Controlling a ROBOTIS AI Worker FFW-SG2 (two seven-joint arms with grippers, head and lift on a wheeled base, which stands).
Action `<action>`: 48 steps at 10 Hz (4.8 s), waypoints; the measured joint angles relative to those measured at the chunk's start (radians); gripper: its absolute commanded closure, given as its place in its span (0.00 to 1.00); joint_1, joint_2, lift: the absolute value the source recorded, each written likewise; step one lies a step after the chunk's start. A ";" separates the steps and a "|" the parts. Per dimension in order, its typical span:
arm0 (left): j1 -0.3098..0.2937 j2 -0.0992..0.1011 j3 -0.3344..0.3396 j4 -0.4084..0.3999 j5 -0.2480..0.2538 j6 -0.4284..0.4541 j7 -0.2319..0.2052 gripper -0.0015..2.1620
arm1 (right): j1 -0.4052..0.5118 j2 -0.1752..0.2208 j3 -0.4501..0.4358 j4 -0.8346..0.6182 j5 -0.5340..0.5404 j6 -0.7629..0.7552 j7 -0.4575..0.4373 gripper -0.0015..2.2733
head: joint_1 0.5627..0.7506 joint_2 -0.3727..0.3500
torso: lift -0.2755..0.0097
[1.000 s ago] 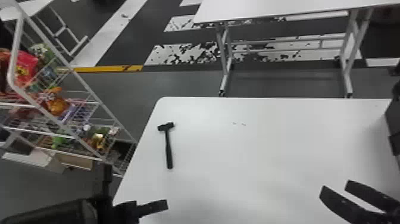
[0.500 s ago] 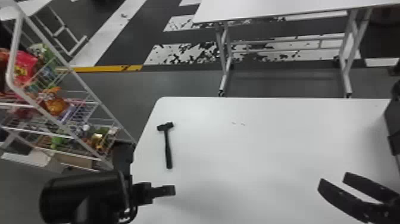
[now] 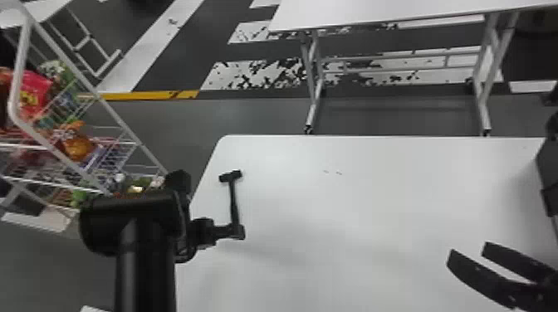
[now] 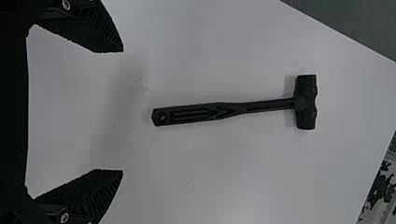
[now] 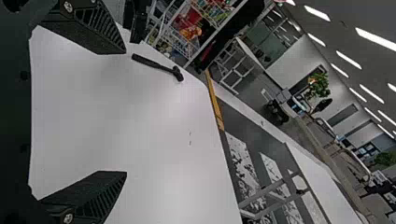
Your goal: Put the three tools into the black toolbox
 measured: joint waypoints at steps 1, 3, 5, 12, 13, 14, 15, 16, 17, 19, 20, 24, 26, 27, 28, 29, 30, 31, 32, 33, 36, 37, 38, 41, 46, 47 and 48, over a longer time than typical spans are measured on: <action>-0.040 0.020 -0.010 0.059 0.003 0.000 0.011 0.04 | -0.001 0.000 -0.001 0.009 0.000 -0.007 0.000 0.04 | 0.70 1.00 | 0.79; -0.115 0.048 -0.037 0.162 0.016 0.000 0.023 0.04 | -0.001 0.001 -0.001 0.029 -0.001 -0.028 0.002 0.04 | 0.70 1.00 | 0.79; -0.188 0.065 -0.084 0.252 0.017 0.000 0.043 0.04 | -0.004 0.000 -0.002 0.044 -0.002 -0.036 0.005 0.04 | 0.70 1.00 | 0.79; -0.309 0.075 -0.156 0.502 0.004 0.000 0.139 0.07 | 0.002 -0.004 -0.052 0.049 -0.023 -0.033 0.037 0.04 | 0.70 1.00 | 0.79; -0.315 0.075 -0.161 0.510 0.004 0.000 0.147 0.07 | 0.003 -0.009 -0.057 0.051 -0.029 -0.033 0.038 0.04 | 0.70 1.00 | 0.79; -0.330 0.077 -0.169 0.539 0.001 0.000 0.160 0.07 | 0.004 -0.013 -0.062 0.054 -0.032 -0.033 0.042 0.04 | 0.70 1.00 | 0.79; -0.347 0.082 -0.177 0.578 -0.002 0.000 0.176 0.07 | 0.005 -0.016 -0.067 0.058 -0.034 -0.033 0.043 0.04 | 0.70 1.00 | 0.79; -0.354 0.087 -0.185 0.602 -0.002 0.000 0.188 0.07 | 0.006 -0.019 -0.071 0.059 -0.035 -0.033 0.043 0.04 | 0.70 1.00 | 0.79; -0.360 0.091 -0.194 0.619 -0.002 -0.001 0.200 0.07 | 0.008 -0.024 -0.073 0.060 -0.036 -0.032 0.043 0.04 | 0.70 1.00 | 0.79; -0.377 0.095 -0.195 0.639 0.004 -0.034 0.205 0.07 | 0.008 -0.028 -0.075 0.060 -0.035 -0.030 0.043 0.04 | 0.70 1.00 | 0.79; -0.387 0.097 -0.191 0.643 0.013 -0.045 0.204 0.07 | 0.005 -0.028 -0.075 0.060 -0.032 -0.030 0.043 0.04 | 0.70 1.00 | 0.79; -0.459 0.106 -0.162 0.709 0.054 -0.096 0.198 0.12 | -0.029 -0.027 -0.068 0.083 -0.017 -0.024 0.038 0.04 | 0.70 1.00 | 0.79; -0.478 0.108 -0.161 0.771 0.054 -0.176 0.205 0.38 | -0.047 -0.027 -0.065 0.101 -0.013 -0.021 0.038 0.04 | 0.70 1.00 | 0.79; -0.488 0.109 -0.161 0.793 0.053 -0.201 0.206 0.58 | -0.056 -0.027 -0.064 0.108 -0.010 -0.017 0.038 0.04 | 0.70 1.00 | 0.79; -0.495 0.109 -0.161 0.807 0.053 -0.212 0.209 0.80 | -0.065 -0.027 -0.064 0.113 -0.010 -0.010 0.038 0.04 | 0.70 1.00 | 0.79; -0.499 0.109 -0.161 0.814 0.053 -0.214 0.211 0.88 | -0.071 -0.027 -0.063 0.117 -0.010 -0.006 0.037 0.04 | 0.70 1.00 | 0.79; -0.500 0.108 -0.162 0.815 0.054 -0.213 0.210 0.88 | -0.079 -0.027 -0.059 0.124 -0.010 -0.003 0.035 0.04 | 0.70 1.00 | 0.79; -0.498 0.105 -0.164 0.810 0.055 -0.207 0.208 0.88 | -0.088 -0.027 -0.055 0.132 -0.010 -0.001 0.031 0.04 | 0.70 1.00 | 0.79; -0.482 0.102 -0.165 0.778 0.065 -0.187 0.207 0.88 | -0.097 -0.027 -0.045 0.144 -0.010 0.000 0.023 0.04 | 0.70 1.00 | 0.79; -0.455 0.100 -0.164 0.728 0.081 -0.157 0.205 0.88 | -0.103 -0.027 -0.038 0.154 -0.009 0.001 0.019 0.04 | 0.70 1.00 | 0.79; -0.337 0.097 -0.129 0.522 0.155 -0.039 0.169 0.88 | -0.116 -0.025 -0.017 0.166 -0.007 0.003 -0.001 0.04 | 0.70 1.00 | 0.79; -0.278 0.093 -0.103 0.419 0.197 -0.012 0.123 0.88 | -0.123 -0.025 -0.007 0.167 -0.005 0.007 -0.015 0.04 | 0.70 1.00 | 0.79; -0.221 0.083 -0.066 0.321 0.247 -0.005 0.042 0.88 | -0.133 -0.024 0.005 0.171 0.002 0.018 -0.020 0.04 | 0.70 0.97 | 0.79; -0.113 0.035 0.066 0.182 0.385 -0.003 -0.271 0.88 | -0.163 -0.020 0.027 0.182 0.018 0.065 -0.034 0.04 | 0.70 0.85 | 0.79; -0.009 0.007 -0.010 0.102 0.426 -0.003 -0.665 0.88 | -0.220 -0.018 0.063 0.223 0.047 0.099 -0.049 0.04 | 0.70 0.69 | 0.79; 0.038 0.002 -0.050 0.063 0.429 -0.003 -0.676 0.88 | -0.230 -0.018 0.066 0.224 0.041 0.115 -0.049 0.04 | 0.70 0.67 | 0.79; 0.067 0.000 -0.090 0.045 0.429 -0.003 -0.690 0.88 | -0.241 -0.018 0.068 0.223 0.025 0.137 -0.049 0.04 | 0.70 0.64 | 0.79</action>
